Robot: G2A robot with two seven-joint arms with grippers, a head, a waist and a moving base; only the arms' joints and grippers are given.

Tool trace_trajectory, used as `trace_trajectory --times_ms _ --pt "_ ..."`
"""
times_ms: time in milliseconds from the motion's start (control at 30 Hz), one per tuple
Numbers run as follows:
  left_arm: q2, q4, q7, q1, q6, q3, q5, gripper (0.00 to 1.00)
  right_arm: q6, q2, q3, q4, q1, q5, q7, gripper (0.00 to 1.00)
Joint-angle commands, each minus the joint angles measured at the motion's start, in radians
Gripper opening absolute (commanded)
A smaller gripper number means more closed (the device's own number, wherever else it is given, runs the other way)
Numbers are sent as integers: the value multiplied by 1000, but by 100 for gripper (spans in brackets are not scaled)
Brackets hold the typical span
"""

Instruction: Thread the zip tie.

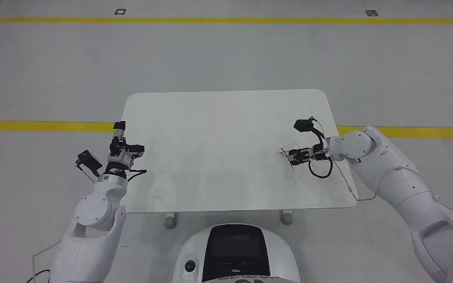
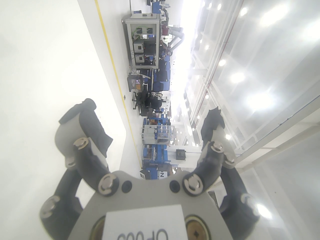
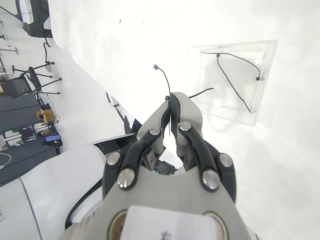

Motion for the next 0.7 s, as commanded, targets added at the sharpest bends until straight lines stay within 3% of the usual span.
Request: trace_trajectory --times_ms 0,233,667 --pt "0 0 0 0 0 0 0 100 0 3 4 -3 -3 8 -6 0" --pt "0 0 0 0 0 0 0 100 0 10 7 10 -11 12 -11 0" --pt "0 0 0 0 0 0 0 100 0 -10 -29 66 12 0 -44 0"
